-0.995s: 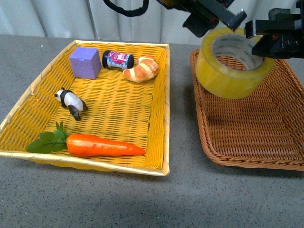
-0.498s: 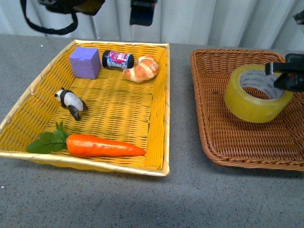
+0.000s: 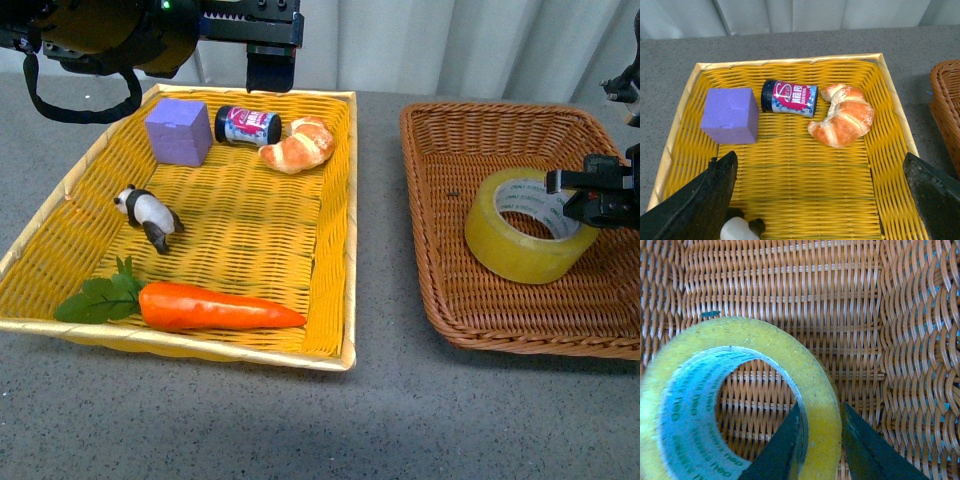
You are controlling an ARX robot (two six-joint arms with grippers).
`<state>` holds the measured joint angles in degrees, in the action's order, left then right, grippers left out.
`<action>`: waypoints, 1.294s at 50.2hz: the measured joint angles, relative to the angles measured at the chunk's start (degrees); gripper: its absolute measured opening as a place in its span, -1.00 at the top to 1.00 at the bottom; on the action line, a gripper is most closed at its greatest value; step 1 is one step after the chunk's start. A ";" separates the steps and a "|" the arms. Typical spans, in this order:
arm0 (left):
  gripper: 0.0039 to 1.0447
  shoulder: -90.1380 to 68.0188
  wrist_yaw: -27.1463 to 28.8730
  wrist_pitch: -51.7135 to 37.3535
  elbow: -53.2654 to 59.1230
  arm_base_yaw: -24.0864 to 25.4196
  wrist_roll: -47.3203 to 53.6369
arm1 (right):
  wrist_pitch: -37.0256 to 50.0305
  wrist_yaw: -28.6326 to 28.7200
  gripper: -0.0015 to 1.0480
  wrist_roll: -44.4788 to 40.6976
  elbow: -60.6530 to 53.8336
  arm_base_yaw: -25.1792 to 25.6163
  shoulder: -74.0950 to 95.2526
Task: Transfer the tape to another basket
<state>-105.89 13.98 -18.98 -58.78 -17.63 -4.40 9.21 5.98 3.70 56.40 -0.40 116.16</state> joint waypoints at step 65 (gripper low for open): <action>0.93 41.38 -10.67 -39.10 53.16 14.01 3.98 | 58.34 -6.10 0.98 -3.82 -50.88 0.37 -41.77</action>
<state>-64.51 3.31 -58.08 -5.63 -3.62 -0.43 67.55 -0.12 -0.12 5.52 -0.03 74.39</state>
